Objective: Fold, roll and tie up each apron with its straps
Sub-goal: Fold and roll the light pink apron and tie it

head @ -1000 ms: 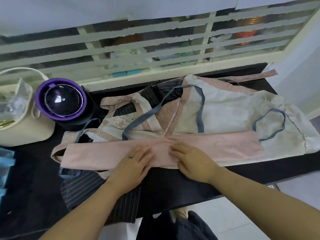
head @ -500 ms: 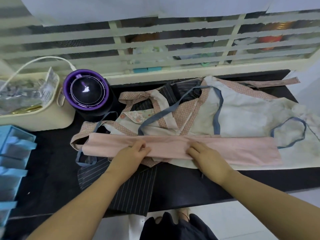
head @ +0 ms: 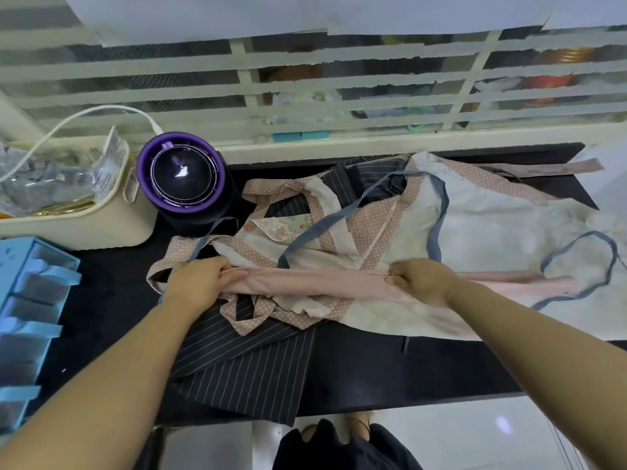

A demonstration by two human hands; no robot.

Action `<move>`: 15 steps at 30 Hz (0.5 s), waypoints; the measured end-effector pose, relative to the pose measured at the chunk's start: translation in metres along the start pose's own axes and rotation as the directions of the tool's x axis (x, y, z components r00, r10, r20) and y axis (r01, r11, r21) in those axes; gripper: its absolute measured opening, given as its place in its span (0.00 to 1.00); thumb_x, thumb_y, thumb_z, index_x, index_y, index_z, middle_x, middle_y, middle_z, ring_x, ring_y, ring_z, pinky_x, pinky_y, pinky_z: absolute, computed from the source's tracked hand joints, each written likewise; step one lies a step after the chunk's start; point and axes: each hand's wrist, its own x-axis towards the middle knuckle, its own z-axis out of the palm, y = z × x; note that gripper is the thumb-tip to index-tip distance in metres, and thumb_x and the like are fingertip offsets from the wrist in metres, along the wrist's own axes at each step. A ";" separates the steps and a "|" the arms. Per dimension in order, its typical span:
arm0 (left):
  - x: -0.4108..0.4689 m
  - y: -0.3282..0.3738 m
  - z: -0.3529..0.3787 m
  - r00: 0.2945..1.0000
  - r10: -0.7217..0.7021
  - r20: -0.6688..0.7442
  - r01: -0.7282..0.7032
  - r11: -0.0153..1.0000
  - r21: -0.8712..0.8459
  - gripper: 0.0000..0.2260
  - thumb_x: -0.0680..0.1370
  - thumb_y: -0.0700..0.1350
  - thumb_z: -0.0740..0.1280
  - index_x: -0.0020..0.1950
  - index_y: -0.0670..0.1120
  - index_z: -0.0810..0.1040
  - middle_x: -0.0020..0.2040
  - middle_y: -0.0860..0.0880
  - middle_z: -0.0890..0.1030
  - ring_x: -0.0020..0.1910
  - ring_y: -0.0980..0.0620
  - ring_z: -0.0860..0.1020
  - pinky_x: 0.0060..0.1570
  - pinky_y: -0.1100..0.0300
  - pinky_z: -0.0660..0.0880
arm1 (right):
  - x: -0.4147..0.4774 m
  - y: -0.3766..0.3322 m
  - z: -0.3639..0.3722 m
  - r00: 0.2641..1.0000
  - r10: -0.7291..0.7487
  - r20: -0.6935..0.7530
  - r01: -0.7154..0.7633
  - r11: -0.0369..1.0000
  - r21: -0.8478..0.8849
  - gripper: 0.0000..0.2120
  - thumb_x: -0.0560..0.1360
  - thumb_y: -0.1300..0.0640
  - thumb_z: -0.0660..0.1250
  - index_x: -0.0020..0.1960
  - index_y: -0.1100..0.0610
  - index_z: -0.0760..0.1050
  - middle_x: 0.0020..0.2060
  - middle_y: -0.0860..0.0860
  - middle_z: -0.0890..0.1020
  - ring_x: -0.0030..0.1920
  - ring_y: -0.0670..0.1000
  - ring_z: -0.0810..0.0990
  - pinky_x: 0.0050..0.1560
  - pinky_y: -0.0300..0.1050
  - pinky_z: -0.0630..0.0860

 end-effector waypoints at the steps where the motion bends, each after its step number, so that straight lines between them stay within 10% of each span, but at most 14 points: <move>1: 0.000 0.000 -0.004 0.999 -0.049 0.006 0.049 0.998 -0.033 0.17 0.77 0.61 0.63 0.38 0.49 0.72 0.34 0.51 0.76 0.38 0.49 0.75 0.40 0.55 0.63 | 0.000 0.000 0.000 1.000 0.002 -0.004 -0.002 1.000 -0.010 0.19 0.83 0.48 0.52 0.59 0.57 0.76 0.56 0.52 0.78 0.60 0.55 0.74 0.55 0.45 0.68; 5: 0.002 -0.014 -0.010 0.979 -0.187 0.083 0.201 0.958 -0.205 0.14 0.74 0.59 0.68 0.41 0.49 0.76 0.39 0.48 0.79 0.38 0.51 0.75 0.36 0.56 0.67 | 0.002 0.001 0.002 0.999 -0.039 -0.034 0.036 0.997 -0.068 0.19 0.83 0.47 0.50 0.59 0.55 0.76 0.58 0.50 0.78 0.60 0.54 0.74 0.53 0.44 0.68; 10: -0.012 -0.022 -0.023 0.952 -0.253 0.173 0.304 0.712 -0.633 0.10 0.74 0.48 0.73 0.53 0.48 0.78 0.47 0.49 0.80 0.45 0.54 0.78 0.41 0.66 0.72 | -0.002 0.008 0.009 0.989 -0.025 -0.144 0.021 0.999 -0.031 0.18 0.82 0.44 0.50 0.38 0.48 0.69 0.37 0.43 0.76 0.48 0.52 0.77 0.44 0.46 0.69; 15: -0.022 -0.014 -0.016 0.924 -0.379 0.042 0.267 0.566 -0.780 0.05 0.79 0.45 0.66 0.52 0.47 0.79 0.50 0.47 0.79 0.47 0.51 0.76 0.40 0.65 0.71 | -0.010 0.014 0.014 0.976 0.015 -0.219 -0.013 1.000 0.010 0.21 0.81 0.42 0.52 0.34 0.52 0.64 0.31 0.45 0.72 0.38 0.50 0.74 0.41 0.48 0.72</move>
